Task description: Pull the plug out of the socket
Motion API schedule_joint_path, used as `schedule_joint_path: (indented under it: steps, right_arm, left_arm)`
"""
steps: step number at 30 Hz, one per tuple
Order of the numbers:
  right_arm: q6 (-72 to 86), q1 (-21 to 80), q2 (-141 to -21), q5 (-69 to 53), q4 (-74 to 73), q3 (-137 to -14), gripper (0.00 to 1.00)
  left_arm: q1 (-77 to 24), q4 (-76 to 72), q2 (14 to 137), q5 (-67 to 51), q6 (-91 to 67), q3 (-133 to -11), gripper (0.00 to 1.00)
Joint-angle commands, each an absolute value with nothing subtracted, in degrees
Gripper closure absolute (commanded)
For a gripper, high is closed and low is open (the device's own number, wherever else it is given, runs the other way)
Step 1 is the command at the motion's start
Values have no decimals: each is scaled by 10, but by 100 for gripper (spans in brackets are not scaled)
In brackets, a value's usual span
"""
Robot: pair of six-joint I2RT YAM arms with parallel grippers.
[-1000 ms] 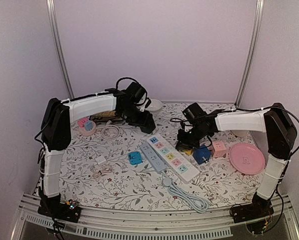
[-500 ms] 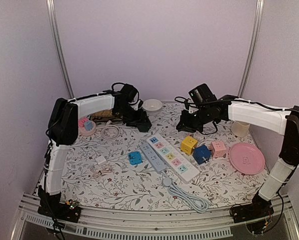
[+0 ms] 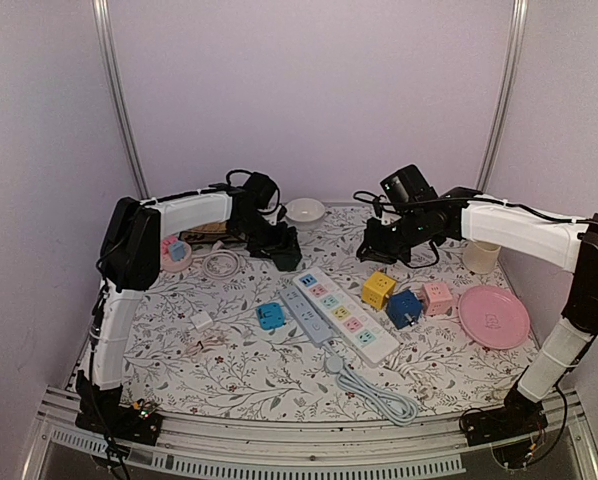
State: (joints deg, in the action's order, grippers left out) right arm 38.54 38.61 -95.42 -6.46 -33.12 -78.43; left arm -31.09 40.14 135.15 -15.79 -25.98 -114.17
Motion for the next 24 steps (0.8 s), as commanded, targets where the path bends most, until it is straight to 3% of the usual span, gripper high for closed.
schedule_joint_path:
  steps: [1, 9, 24]
  right_arm:
    - [385, 386, -937, -54, -337, -803, 85]
    - [384, 386, -940, -54, -337, -805, 84]
    - [382, 386, -937, -51, -338, -811, 82]
  left_arm:
    - [-306, 411, 1335, -135, -251, -1155, 18]
    - [-306, 424, 1314, -96, -236, -1157, 10]
    - [-290, 432, 1217, 24, -243, -1096, 9]
